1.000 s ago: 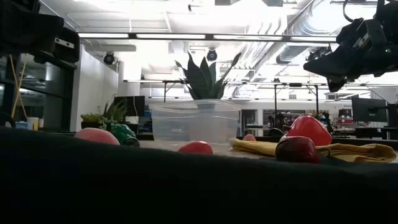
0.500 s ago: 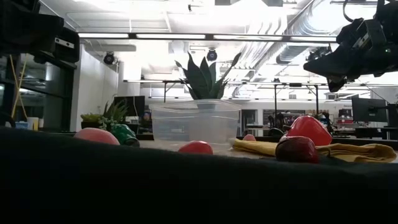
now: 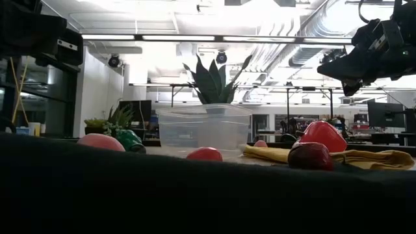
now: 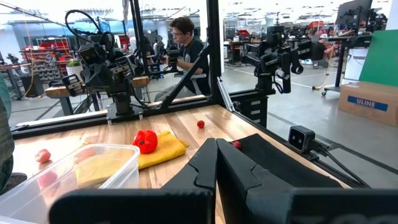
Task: Pick and placing Produce into tupperware
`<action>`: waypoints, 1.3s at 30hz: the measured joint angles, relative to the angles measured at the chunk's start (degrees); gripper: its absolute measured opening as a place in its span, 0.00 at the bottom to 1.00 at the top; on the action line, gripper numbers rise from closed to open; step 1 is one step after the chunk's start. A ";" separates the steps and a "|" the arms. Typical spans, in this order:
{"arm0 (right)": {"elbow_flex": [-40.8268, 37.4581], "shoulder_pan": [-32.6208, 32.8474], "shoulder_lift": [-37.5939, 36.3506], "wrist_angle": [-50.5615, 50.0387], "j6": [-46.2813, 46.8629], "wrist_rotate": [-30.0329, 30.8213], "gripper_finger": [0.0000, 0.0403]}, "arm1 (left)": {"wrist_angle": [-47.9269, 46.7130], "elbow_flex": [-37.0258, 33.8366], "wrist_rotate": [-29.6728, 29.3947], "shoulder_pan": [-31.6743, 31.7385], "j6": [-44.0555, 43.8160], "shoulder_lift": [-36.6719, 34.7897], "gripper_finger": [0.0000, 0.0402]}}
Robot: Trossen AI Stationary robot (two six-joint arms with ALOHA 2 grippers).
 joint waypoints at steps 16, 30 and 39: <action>-0.01 0.01 0.02 -0.01 0.00 0.00 0.00 | 0.22 0.01 -0.71 0.02 -25.72 0.00 0.00; -0.07 0.02 -0.01 3.20 43.25 1.46 0.00 | 2.62 -0.01 -9.79 0.02 -58.66 -0.02 0.00; -0.07 0.01 0.15 18.61 60.08 11.12 0.00 | 2.60 0.01 -17.53 0.02 -65.17 -0.02 0.00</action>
